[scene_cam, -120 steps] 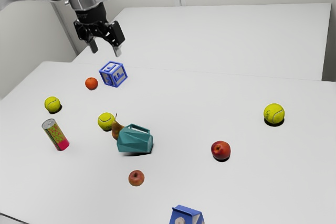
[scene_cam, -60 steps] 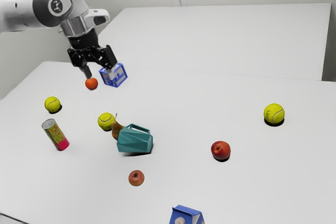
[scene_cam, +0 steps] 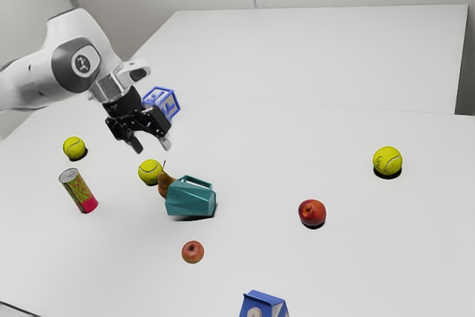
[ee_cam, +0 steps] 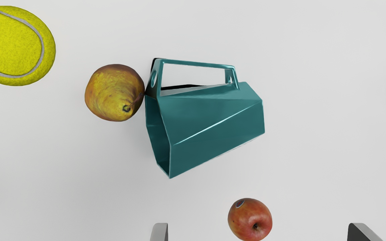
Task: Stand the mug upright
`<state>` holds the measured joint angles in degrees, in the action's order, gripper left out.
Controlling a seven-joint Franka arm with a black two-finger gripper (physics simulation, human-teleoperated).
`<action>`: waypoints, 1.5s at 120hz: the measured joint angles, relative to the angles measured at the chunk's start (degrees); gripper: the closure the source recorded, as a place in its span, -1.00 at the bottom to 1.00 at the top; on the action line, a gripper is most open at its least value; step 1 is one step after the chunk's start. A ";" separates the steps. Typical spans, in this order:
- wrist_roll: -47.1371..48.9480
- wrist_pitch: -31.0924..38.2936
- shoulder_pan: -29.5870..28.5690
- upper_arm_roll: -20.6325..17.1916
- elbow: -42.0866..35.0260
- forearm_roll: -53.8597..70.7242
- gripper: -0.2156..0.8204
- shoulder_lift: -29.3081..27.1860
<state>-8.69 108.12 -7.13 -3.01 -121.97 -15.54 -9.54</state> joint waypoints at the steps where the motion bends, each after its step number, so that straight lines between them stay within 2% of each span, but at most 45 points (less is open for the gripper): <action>1: -0.13 0.29 0.00 0.00 -0.39 -0.21 -0.54 -0.09; 39: -5.62 10.15 -0.42 0.35 -8.87 -8.09 -0.54 -0.81; 66: -10.00 14.47 -1.21 0.46 -11.14 -12.83 -0.54 0.57; 128: -18.28 17.20 -5.05 0.46 -14.49 -18.64 -0.54 4.04; 180: -27.05 19.06 -5.97 0.55 -17.64 -30.64 -0.54 5.23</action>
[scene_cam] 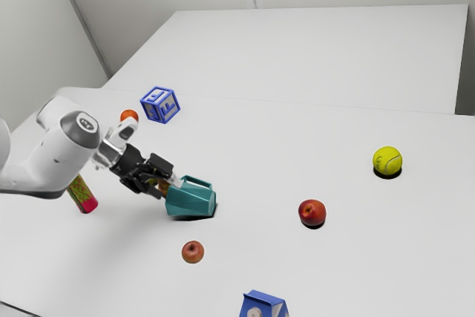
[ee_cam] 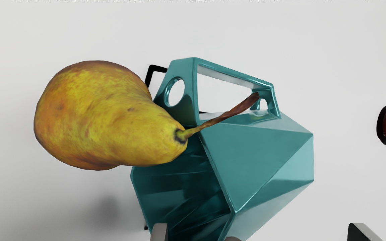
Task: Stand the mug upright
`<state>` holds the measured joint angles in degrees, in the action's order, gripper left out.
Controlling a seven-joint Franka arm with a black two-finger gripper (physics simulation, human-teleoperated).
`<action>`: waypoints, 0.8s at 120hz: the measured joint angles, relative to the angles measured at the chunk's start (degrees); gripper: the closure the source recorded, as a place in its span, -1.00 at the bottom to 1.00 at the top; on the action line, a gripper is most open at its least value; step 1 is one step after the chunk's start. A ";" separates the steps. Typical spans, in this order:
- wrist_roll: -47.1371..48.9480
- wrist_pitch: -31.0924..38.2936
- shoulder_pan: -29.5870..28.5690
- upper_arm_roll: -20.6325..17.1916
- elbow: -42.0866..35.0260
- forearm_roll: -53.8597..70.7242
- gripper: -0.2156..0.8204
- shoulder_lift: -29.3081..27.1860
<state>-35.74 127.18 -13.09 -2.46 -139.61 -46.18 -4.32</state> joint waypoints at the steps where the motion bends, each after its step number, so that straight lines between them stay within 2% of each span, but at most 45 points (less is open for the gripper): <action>1: -0.20 0.02 -0.02 0.00 -0.01 -0.22 -0.54 0.05; 96: -18.06 0.22 0.07 0.00 -3.79 -20.95 -0.51 2.92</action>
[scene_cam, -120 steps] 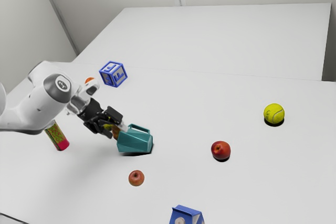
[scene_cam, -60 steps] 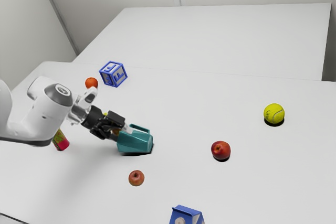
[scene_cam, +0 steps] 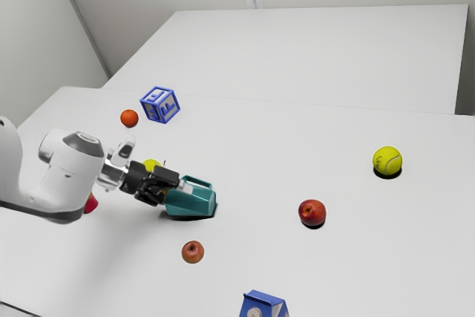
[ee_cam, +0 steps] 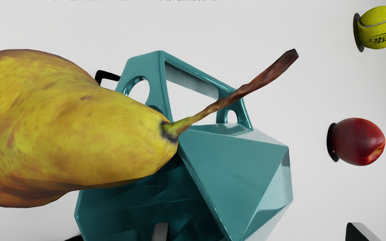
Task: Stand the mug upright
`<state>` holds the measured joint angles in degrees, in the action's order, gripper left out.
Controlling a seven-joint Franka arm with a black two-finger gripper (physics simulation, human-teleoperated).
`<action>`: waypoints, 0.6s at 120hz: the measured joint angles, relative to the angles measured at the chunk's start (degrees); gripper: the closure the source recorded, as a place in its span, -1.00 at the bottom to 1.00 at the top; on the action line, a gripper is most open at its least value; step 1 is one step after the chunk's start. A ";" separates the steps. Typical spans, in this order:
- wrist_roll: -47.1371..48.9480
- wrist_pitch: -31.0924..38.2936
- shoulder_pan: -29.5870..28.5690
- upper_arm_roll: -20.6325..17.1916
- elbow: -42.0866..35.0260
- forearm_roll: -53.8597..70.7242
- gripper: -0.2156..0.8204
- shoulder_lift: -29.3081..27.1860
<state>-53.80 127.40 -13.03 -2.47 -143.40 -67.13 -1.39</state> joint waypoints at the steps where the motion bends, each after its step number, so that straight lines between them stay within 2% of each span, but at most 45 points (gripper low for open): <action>1: -0.17 -0.01 0.00 0.00 -0.01 -0.18 -0.50 0.04; 13: -2.05 -0.04 0.02 -0.03 -0.05 -1.60 -0.27 0.19; 43: -5.60 0.19 0.09 -0.08 0.03 -2.60 0.46 -0.02; 72: -7.81 0.37 0.71 -0.07 -0.04 -2.65 0.80 -1.92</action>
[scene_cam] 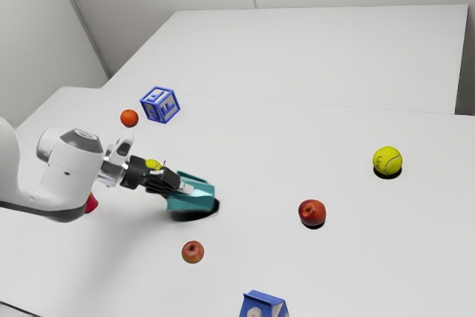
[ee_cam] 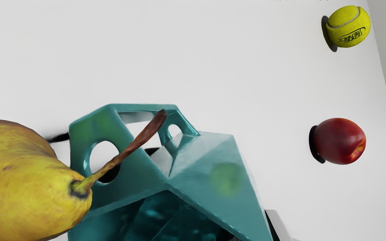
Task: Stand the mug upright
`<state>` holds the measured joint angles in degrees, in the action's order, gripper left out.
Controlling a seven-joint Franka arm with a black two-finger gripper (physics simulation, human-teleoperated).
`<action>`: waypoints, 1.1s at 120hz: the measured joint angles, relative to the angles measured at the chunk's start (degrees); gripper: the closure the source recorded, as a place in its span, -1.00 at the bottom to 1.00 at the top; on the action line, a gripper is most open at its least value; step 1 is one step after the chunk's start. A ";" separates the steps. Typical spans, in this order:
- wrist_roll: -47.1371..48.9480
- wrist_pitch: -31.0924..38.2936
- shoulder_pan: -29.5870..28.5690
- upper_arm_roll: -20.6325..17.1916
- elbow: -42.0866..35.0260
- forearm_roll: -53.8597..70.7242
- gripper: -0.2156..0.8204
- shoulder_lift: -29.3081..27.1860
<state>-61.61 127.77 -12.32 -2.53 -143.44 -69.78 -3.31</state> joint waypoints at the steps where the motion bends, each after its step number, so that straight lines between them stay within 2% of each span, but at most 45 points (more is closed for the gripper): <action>1: -0.07 0.00 0.02 0.00 0.00 0.00 0.81 -0.09; 16: -0.95 -0.02 0.44 -0.01 -0.01 0.02 0.88 -1.23; 75: -2.70 0.48 4.19 -0.15 -0.32 1.12 0.90 -5.44; 132: 8.73 1.85 4.58 -3.29 4.22 23.75 0.90 -5.62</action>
<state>-52.88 129.62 -7.74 -5.83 -139.22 -46.03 -8.93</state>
